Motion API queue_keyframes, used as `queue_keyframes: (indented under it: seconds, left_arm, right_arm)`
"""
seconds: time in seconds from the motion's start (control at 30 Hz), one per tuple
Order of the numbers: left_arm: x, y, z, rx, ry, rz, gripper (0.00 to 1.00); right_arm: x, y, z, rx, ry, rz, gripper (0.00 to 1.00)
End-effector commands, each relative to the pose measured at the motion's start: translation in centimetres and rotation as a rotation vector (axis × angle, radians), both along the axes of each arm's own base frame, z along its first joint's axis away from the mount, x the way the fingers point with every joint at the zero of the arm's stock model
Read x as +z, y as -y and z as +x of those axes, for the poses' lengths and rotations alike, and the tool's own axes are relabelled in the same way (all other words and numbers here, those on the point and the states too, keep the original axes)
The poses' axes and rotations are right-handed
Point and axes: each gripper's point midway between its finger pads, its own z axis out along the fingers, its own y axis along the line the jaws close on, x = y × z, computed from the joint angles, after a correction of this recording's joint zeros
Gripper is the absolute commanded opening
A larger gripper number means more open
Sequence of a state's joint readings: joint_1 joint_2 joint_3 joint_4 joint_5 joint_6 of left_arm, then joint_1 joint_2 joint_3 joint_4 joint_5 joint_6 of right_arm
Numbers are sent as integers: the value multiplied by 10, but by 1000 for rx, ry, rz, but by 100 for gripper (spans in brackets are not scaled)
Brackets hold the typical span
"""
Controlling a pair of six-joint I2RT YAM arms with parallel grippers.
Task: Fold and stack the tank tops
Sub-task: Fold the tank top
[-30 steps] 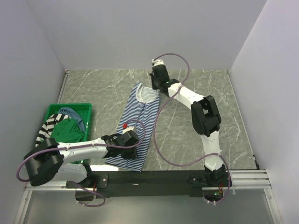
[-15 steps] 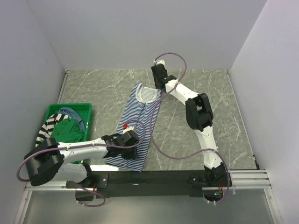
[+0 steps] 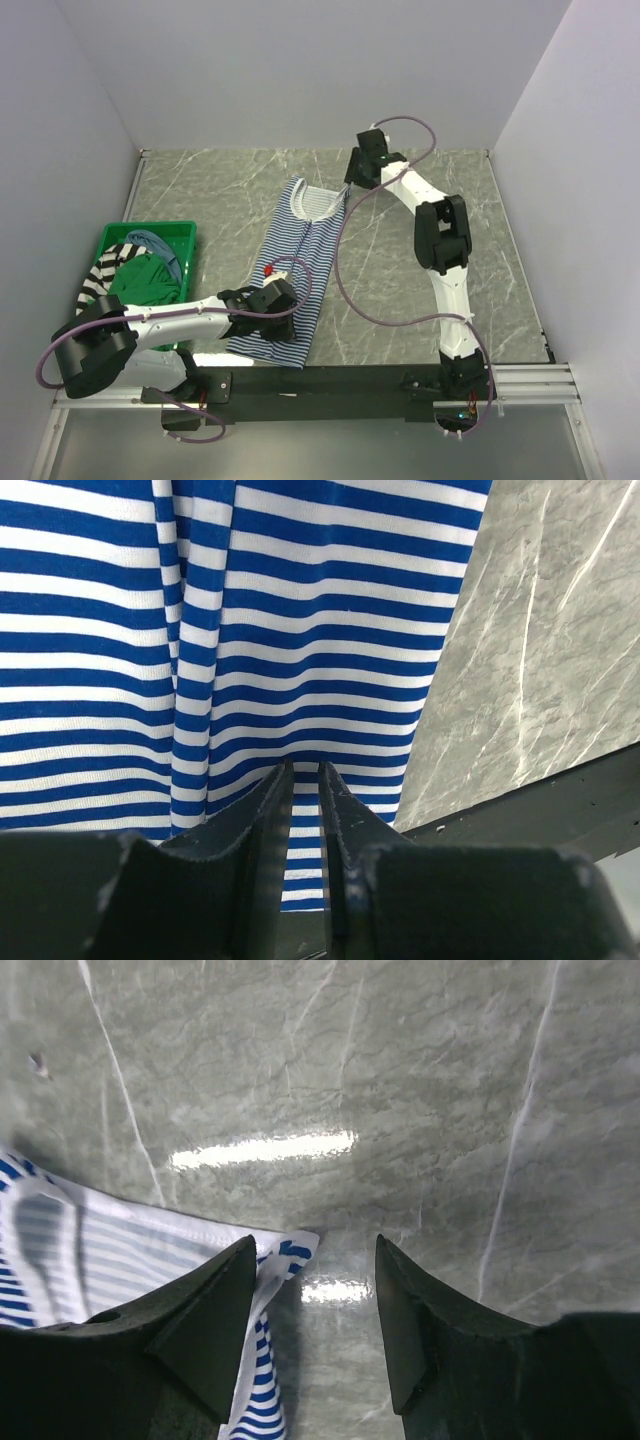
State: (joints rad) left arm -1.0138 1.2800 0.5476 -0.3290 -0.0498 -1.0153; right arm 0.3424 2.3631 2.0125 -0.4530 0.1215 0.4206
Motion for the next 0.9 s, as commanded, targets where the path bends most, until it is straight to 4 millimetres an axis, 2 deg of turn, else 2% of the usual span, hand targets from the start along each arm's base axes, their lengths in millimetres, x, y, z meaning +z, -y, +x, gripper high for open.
queue_keyframes:
  seconds: [0.0, 0.1, 0.13, 0.2, 0.27, 0.43, 0.67, 0.87]
  left_arm:
    - [-34, -42, -29, -19, -108, 179, 24]
    - [-35, -43, -30, -18, -110, 177, 24]
    - [-35, -43, -31, -19, -112, 176, 24]
    - [-36, -44, -31, -17, -113, 178, 24]
    - [-35, -43, -30, -16, -110, 176, 24]
    - [-34, -43, -30, -19, -108, 176, 24]
    - [-34, -44, -30, -17, -104, 178, 24]
    - [-35, -44, -31, -20, -105, 175, 24]
  right_arm:
    - [37, -17, 9, -54, 3, 286, 59]
    - [45, -17, 17, -94, 13, 370, 59]
    - [36, -19, 16, -100, -16, 386, 60]
    - [37, -25, 19, -118, -41, 443, 59]
    - [28, -31, 17, -135, -80, 487, 60]
    - [7, -33, 10, -188, -132, 537, 58]
    - [-17, -31, -2, -221, -183, 539, 56]
    - [-24, -25, -8, -243, -188, 522, 52]
